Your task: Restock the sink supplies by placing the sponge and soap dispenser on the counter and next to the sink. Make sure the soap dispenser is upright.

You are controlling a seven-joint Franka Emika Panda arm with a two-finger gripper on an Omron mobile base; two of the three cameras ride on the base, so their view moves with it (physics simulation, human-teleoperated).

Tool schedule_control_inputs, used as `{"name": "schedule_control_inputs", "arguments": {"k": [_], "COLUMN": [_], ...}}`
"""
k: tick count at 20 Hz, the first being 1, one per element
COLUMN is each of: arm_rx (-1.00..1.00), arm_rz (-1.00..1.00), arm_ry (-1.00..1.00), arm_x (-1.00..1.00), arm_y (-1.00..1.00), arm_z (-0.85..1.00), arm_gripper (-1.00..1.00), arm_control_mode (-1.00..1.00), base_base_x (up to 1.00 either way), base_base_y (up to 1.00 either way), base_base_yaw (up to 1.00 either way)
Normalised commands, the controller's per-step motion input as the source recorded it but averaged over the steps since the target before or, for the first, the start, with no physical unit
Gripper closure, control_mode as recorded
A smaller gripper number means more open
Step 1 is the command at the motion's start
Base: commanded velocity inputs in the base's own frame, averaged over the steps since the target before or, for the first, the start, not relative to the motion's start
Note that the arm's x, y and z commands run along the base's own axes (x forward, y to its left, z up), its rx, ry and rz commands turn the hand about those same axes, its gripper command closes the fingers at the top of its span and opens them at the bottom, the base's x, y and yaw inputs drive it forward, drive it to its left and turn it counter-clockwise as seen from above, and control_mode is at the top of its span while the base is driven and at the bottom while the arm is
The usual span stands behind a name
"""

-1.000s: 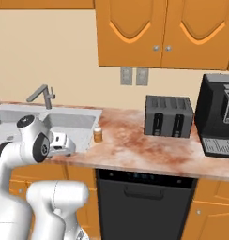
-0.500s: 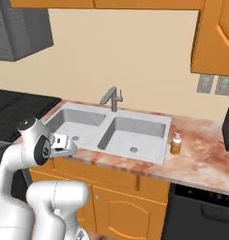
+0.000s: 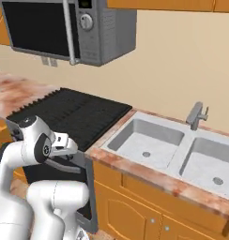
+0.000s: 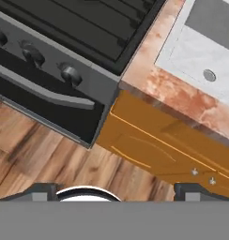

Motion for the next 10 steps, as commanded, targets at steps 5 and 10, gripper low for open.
{"name": "schedule_control_inputs", "arguments": {"k": [5,10], "arm_rx": [0.00,0.00], "arm_rz": [0.00,0.00], "arm_ry": [0.00,0.00], "arm_x": [0.00,0.00], "arm_y": [0.00,0.00], "arm_z": [0.00,0.00], "arm_gripper": [-1.00,-1.00], "arm_control_mode": [1.00,1.00], "base_base_x": [0.17,0.14], "base_base_y": [1.00,0.78], "base_base_yaw": [0.40,0.31]}}
